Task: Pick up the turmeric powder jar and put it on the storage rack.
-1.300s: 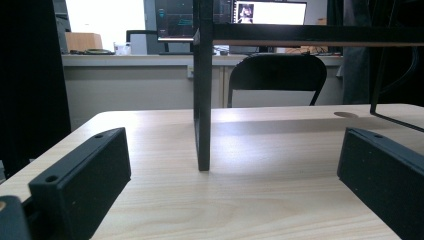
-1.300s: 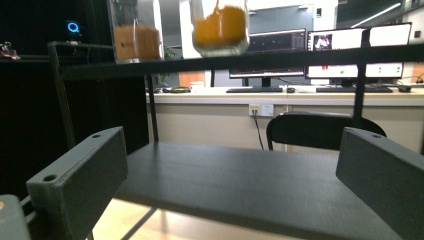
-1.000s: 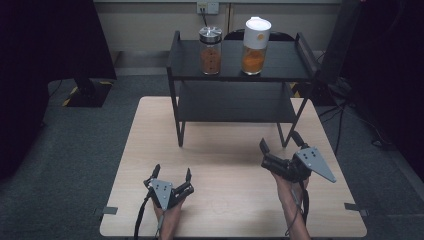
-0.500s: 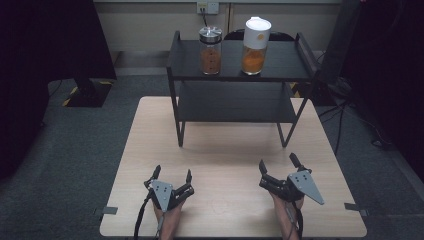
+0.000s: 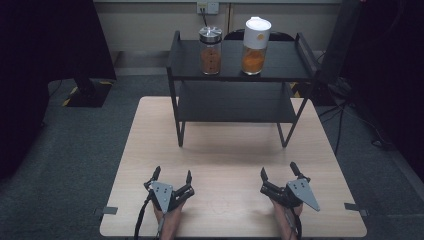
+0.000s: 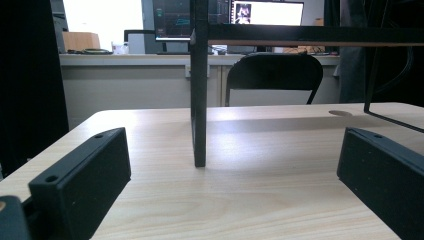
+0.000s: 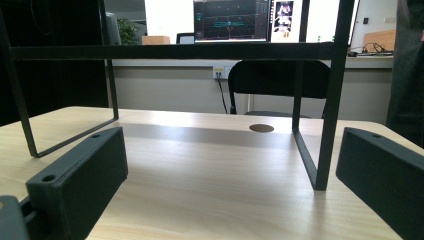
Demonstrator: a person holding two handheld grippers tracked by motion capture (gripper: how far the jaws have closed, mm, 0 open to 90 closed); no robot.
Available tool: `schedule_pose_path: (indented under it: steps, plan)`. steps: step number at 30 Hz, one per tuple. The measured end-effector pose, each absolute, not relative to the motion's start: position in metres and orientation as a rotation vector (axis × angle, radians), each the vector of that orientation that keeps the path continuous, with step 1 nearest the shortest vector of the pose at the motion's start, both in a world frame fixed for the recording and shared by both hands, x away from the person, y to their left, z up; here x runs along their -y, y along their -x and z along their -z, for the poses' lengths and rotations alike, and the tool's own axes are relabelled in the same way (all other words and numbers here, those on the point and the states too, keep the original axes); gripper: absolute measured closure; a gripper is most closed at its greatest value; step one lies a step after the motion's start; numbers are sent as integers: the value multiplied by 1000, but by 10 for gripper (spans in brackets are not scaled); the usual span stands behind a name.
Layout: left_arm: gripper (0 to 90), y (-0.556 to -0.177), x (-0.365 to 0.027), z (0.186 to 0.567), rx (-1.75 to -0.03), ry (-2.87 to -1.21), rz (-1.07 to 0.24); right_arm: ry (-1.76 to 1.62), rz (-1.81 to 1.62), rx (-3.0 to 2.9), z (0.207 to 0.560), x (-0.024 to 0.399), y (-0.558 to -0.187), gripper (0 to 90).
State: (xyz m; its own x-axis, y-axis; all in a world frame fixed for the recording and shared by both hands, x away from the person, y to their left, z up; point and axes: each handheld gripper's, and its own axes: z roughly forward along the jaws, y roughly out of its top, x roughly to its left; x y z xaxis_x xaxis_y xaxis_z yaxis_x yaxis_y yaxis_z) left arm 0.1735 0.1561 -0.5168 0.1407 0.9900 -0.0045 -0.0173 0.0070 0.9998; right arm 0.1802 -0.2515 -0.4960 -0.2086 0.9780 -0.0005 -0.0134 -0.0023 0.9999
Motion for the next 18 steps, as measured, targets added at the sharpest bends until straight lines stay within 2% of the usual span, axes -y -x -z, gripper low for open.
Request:
schedule_pose_path:
  steps: [18]
  plan:
    - [3, -173, -156, 517, -1097, -1253, -1111, -1090, -1338, -1337, 514, 248, -175, 0]
